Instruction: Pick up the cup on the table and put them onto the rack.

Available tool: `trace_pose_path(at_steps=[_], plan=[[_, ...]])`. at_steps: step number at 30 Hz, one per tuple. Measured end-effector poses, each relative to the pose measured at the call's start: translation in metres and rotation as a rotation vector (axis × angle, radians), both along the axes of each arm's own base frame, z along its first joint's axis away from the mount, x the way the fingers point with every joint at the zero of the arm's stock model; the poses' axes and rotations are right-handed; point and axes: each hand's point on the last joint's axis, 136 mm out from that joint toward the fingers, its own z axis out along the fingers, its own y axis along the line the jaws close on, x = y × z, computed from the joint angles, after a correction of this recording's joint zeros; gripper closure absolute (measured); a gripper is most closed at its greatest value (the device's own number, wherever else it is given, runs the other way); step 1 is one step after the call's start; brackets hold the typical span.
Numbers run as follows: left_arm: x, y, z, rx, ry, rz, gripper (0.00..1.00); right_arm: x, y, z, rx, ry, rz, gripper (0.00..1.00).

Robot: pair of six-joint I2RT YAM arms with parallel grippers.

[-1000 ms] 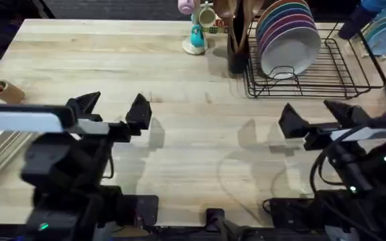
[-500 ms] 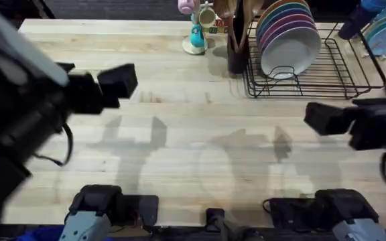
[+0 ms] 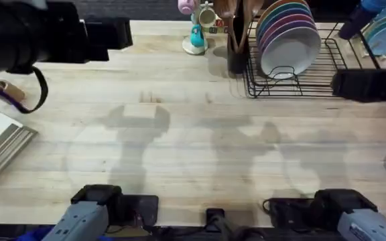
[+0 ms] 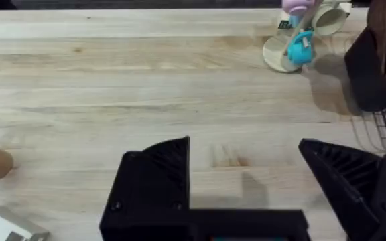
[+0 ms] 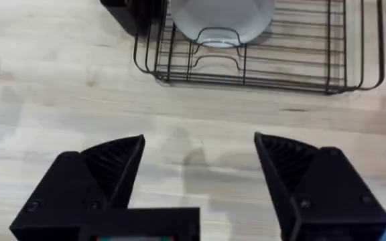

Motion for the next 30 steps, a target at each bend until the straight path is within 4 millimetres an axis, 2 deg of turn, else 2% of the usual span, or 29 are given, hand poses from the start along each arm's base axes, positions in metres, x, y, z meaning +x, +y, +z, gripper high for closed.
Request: trace_pose_path(at_steps=[3,9,10,12,17,23,27,30], plan=[[0.001,-0.002,0.0,-0.007,0.005,-0.01,0.005,0.002,0.0,0.004,-0.007,-0.004,0.007,0.005],[0.0,-0.003,0.0,-0.011,0.006,-0.015,0.005,-0.008,-0.006,0.0,-0.032,0.029,-0.013,0.005],[0.0,-0.003,0.0,-0.011,0.006,-0.015,0.006,-0.014,-0.017,-0.005,-0.043,0.06,-0.067,0.007],[0.0,-0.003,0.0,-0.011,0.006,-0.015,0.005,-0.018,-0.026,-0.007,-0.045,0.078,-0.115,0.005],[0.0,-0.003,0.0,-0.011,0.006,-0.015,0.006,-0.028,-0.061,-0.01,-0.056,0.104,-0.304,0.007],[0.0,-0.003,0.0,-0.011,0.006,-0.016,0.005,-0.051,-0.109,-0.011,-0.057,0.122,-0.582,0.007],[0.0,-0.003,0.0,-0.011,0.006,-0.015,0.005,-0.065,-0.13,-0.01,-0.054,0.123,-0.721,0.007],[0.0,-0.003,0.0,-0.011,0.006,-0.016,0.005,-0.067,-0.14,-0.005,-0.062,0.095,-0.768,0.006]])
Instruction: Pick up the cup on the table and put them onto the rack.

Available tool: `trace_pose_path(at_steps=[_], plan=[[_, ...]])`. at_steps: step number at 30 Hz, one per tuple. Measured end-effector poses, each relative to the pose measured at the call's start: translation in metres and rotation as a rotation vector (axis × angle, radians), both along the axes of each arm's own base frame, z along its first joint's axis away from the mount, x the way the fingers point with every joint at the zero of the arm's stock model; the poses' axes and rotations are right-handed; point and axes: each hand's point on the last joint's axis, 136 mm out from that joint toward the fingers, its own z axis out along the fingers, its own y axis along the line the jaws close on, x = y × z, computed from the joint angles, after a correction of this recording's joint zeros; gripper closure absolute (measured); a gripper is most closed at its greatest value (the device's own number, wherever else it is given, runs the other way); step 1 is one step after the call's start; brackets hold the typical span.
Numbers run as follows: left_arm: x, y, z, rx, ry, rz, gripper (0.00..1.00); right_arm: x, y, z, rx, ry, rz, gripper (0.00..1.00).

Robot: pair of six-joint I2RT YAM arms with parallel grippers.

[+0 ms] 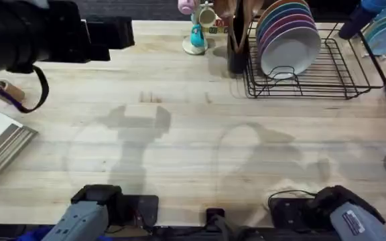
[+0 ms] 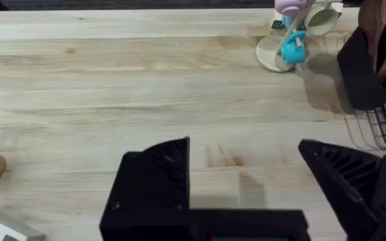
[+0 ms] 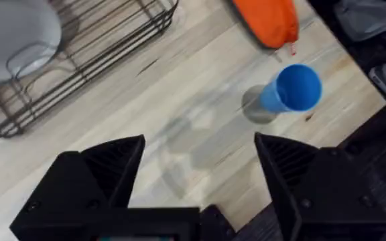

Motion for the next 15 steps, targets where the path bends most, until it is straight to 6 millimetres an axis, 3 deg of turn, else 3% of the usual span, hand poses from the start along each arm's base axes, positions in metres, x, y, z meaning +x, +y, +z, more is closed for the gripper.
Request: trace_pose_path(at_steps=[15], plan=[[0.0,0.0,0.0,0.0,0.0,0.0,0.005,-0.027,-0.046,0.008,-0.092,0.037,-0.237,0.005]])
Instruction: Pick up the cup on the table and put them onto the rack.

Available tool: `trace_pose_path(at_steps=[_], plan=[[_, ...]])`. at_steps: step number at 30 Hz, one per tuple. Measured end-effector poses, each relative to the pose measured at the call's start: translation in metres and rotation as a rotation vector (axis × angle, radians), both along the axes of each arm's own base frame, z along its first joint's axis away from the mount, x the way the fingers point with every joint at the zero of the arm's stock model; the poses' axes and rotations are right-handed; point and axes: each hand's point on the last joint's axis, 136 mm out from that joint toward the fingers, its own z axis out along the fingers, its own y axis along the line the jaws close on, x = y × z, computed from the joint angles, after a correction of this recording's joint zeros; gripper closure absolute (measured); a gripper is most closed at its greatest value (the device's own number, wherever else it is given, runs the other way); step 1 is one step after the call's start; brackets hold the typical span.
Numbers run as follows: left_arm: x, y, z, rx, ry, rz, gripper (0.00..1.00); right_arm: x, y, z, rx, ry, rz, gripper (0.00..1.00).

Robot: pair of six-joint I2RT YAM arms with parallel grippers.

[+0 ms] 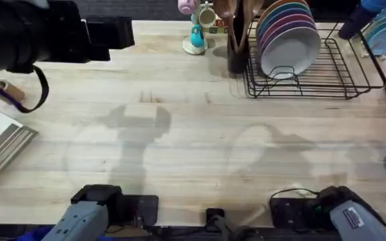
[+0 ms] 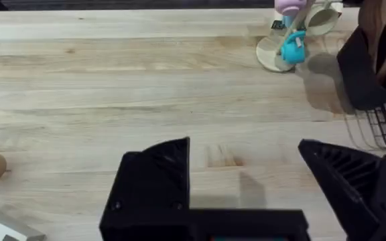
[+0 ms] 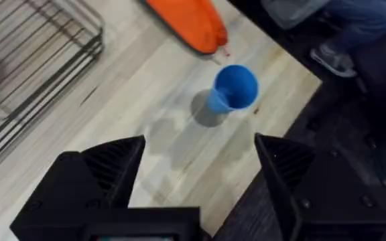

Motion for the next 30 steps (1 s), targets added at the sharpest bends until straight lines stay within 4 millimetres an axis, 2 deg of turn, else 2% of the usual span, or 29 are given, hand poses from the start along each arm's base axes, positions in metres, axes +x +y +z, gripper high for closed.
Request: trace_pose_path(at_steps=[8,10,11,15,17,30], plan=[[0.0,0.0,0.0,0.0,0.0,0.0,0.005,0.005,-0.021,-0.015,0.042,0.065,-0.04,0.005],[0.0,0.0,0.0,0.0,0.0,0.0,0.005,0.004,-0.024,-0.013,0.025,0.071,-0.055,0.005],[0.0,0.0,0.0,0.0,0.0,0.0,0.005,0.002,-0.034,-0.011,-0.004,0.09,-0.085,0.006],[0.0,0.0,0.0,0.0,0.0,0.0,0.005,0.008,-0.042,-0.017,0.01,0.111,-0.083,0.005],[0.0,0.0,0.0,-0.001,0.0,-0.001,0.005,0.018,-0.054,-0.033,0.055,0.166,-0.071,0.005],[-0.001,-0.002,-0.002,-0.006,0.009,-0.009,0.005,0.027,-0.083,-0.069,0.171,0.196,-0.104,0.005]])
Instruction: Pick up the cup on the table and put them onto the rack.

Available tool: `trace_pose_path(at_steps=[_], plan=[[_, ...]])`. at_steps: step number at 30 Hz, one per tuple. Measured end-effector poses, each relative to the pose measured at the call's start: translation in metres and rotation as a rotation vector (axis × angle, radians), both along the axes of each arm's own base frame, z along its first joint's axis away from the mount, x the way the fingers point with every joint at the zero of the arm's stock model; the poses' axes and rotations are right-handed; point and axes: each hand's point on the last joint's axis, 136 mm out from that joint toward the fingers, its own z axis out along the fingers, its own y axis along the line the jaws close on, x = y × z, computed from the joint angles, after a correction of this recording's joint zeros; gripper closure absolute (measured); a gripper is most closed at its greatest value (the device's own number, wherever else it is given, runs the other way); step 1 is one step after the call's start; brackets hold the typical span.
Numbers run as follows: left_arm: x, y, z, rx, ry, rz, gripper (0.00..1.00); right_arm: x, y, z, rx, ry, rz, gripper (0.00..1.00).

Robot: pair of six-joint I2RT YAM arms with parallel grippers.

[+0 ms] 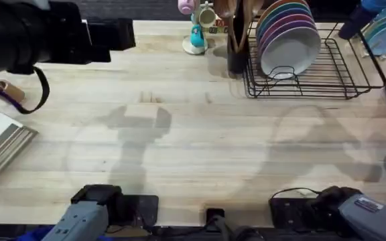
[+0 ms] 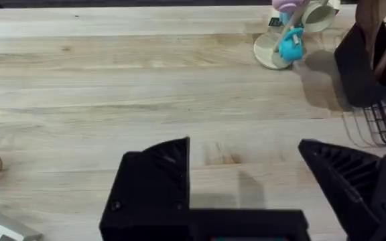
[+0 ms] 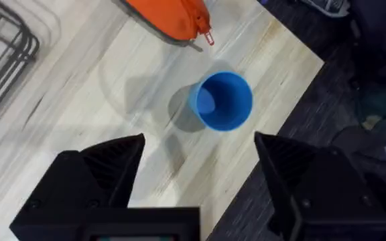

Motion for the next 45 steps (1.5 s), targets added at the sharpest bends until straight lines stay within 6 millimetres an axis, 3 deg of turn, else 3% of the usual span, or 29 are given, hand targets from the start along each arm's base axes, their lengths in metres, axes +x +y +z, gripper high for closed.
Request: trace_pose_path(at_steps=[7,8,13,35,45], plan=[[0.0,0.0,0.0,0.0,0.0,0.0,0.005,0.002,-0.011,-0.015,0.044,0.009,-0.017,0.005],[0.0,0.0,0.0,0.0,0.0,0.0,0.005,0.007,-0.017,-0.031,0.084,0.033,-0.016,0.005],[0.0,0.0,0.0,0.0,0.0,0.0,0.005,0.01,-0.021,-0.045,0.122,0.056,-0.015,0.005],[0.0,0.0,0.0,0.0,0.0,0.0,0.005,0.017,-0.018,-0.106,0.222,0.074,0.001,0.005],[0.0,0.0,0.0,0.0,0.0,-0.001,0.005,0.019,-0.021,-0.123,0.202,0.06,0.001,0.006]])
